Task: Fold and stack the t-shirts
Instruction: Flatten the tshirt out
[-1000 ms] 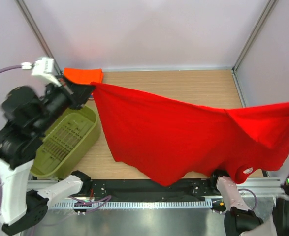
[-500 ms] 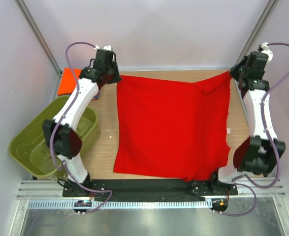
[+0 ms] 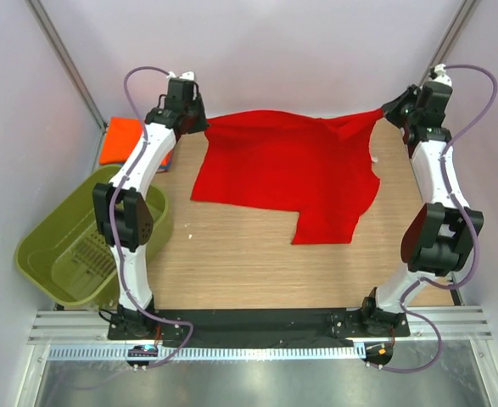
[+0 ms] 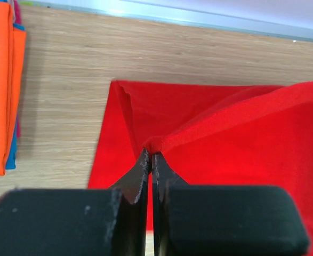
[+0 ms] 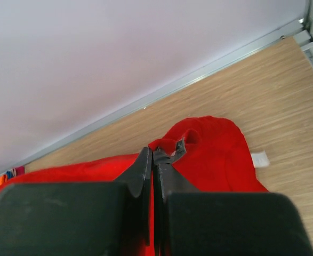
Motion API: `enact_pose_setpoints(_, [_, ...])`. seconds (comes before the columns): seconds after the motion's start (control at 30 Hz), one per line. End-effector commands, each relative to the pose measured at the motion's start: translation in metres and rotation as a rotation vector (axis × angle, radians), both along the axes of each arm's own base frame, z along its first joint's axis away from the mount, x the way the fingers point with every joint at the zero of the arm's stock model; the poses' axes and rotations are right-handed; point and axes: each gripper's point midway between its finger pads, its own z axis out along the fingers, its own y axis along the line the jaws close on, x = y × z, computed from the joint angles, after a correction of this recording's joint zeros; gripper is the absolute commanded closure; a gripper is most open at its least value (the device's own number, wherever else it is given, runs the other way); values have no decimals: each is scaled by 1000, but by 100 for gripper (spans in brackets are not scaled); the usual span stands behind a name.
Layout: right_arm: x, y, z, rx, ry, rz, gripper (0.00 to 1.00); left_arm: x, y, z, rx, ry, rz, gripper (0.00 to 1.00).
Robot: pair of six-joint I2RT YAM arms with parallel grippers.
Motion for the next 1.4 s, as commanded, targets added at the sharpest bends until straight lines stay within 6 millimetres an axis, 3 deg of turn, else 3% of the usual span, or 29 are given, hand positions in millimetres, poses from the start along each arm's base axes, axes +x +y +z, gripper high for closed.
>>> enact_pose_setpoints(0.0, [-26, -14, 107, -72, -163, -102, 99, -14, 1, 102, -57, -217, -23, 100])
enact_pose_setpoints(0.03, [-47, -15, 119, -73, -131, -136, 99, -22, 1, 116, -64, -242, -24, 100])
enact_pose_setpoints(0.07, [-61, -19, 150, -88, -170, -173, 99, -39, 5, 145, -80, -293, -25, 100])
enact_pose_setpoints(0.1, [-76, -25, 164, -100, -177, -225, 99, -50, 8, 159, -83, -318, -26, 100])
enact_pose_setpoints(0.13, [-104, -23, 188, -102, -191, -245, 99, -63, 7, 171, -83, -334, -33, 100])
enact_pose_setpoints(0.17, [-121, -23, 201, -106, -204, -261, 99, -86, 18, 203, -74, -404, -4, 100])
enact_pose_setpoints(0.23, [-155, -22, 218, -108, -208, -295, 99, -117, 18, 232, -71, -472, -1, 100])
enact_pose_setpoints(0.27, [-182, -16, 237, -105, -253, -302, 99, -129, 22, 244, -58, -508, 16, 100])
enact_pose_setpoints(0.3, [-195, -13, 243, -103, -263, -303, 99, -154, 29, 264, -71, -558, 18, 100])
enact_pose_setpoints(0.43, [-267, 1, 271, -95, -346, -330, 99, -208, 35, 292, -121, -636, -11, 100])
enact_pose_setpoints(0.47, [-297, 4, 284, -99, -402, -352, 99, -220, 39, 294, -129, -638, -11, 100])
enact_pose_setpoints(0.6, [-368, 0, 306, -90, -511, -472, 99, -264, 51, 309, -204, -668, -17, 100])
enact_pose_setpoints(0.63, [-389, 0, 314, -92, -535, -503, 99, -283, 57, 321, -228, -704, -28, 100])
enact_pose_setpoints(0.73, [-429, 4, 335, -86, -615, -528, 99, -314, 65, 346, -270, -762, -46, 100])
enact_pose_setpoints(0.83, [-450, 8, 355, -79, -686, -525, 99, -328, 67, 354, -283, -745, -62, 100])
enact_pose_setpoints(0.87, [-451, 9, 358, -75, -694, -521, 99, -329, 64, 360, -297, -748, -78, 100])
enact_pose_setpoints(1.0, [-439, 7, 369, -73, -707, -503, 99, -316, 58, 351, -281, -713, -82, 100])
enact_pose_setpoints(1.07, [-413, 2, 367, -107, -676, -501, 99, -295, 55, 339, -241, -684, -58, 100])
enact_pose_setpoints(1.1, [-397, 0, 363, -118, -649, -491, 99, -283, 52, 327, -215, -656, -54, 100])
enact_pose_setpoints(1.17, [-346, -9, 342, -149, -545, -490, 99, -260, 47, 314, -163, -638, -48, 100])
enact_pose_setpoints(1.2, [-329, -12, 334, -171, -510, -487, 99, -237, 44, 291, -121, -586, -24, 100])
enact_pose_setpoints(1.27, [-284, -18, 310, -190, -448, -471, 99, -212, 40, 276, -75, -552, 1, 100])
enact_pose_setpoints(1.3, [-261, -20, 298, -199, -422, -458, 99, -185, 36, 254, -28, -499, 16, 100])
enact_pose_setpoints(1.33, [-230, -20, 281, -212, -408, -426, 99, -173, 34, 249, -17, -484, 19, 100])
enact_pose_setpoints(1.37, [-213, -20, 271, -216, -396, -411, 99, -161, 33, 240, -6, -461, 25, 100])
